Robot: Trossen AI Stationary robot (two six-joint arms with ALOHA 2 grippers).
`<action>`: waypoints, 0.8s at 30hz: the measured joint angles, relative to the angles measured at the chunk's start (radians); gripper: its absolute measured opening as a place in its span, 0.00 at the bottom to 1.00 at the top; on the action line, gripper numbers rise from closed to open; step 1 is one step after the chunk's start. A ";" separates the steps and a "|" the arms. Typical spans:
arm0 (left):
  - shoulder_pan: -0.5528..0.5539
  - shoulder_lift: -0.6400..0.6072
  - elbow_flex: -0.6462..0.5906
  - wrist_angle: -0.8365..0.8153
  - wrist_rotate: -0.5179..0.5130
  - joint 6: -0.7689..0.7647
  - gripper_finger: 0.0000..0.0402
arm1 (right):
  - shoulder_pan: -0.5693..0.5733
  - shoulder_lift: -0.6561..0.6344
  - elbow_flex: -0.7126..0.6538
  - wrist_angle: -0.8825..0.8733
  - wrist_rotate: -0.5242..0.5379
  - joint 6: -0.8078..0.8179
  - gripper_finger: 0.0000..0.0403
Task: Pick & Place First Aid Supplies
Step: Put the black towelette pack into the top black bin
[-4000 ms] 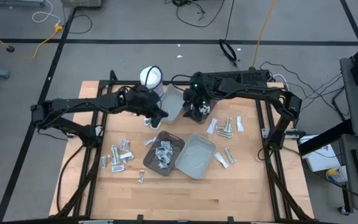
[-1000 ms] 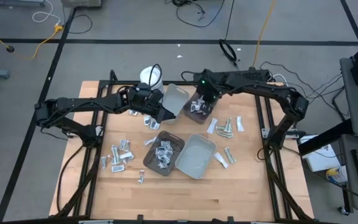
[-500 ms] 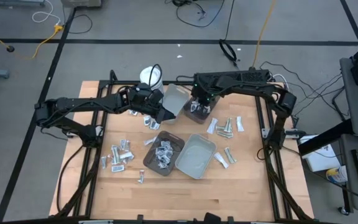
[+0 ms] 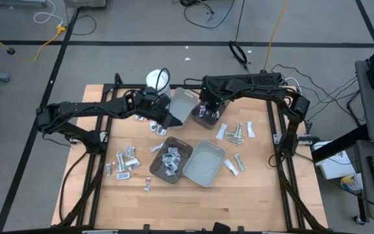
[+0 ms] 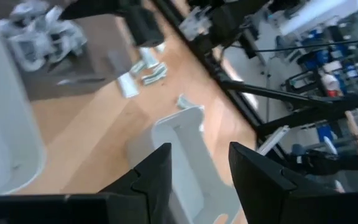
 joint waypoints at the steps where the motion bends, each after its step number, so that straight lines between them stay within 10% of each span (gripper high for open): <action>1: 0.004 0.000 0.000 -0.017 -0.002 0.000 0.43 | 0.000 -0.003 0.000 -0.001 -0.001 0.001 0.41; 9: 0.036 0.000 0.000 -0.239 0.000 -0.026 0.53 | 0.005 -0.026 -0.001 0.011 -0.001 0.009 0.63; 24: 0.127 0.000 0.000 -0.755 -0.175 0.023 0.54 | 0.033 -0.048 0.000 0.058 0.000 0.012 0.66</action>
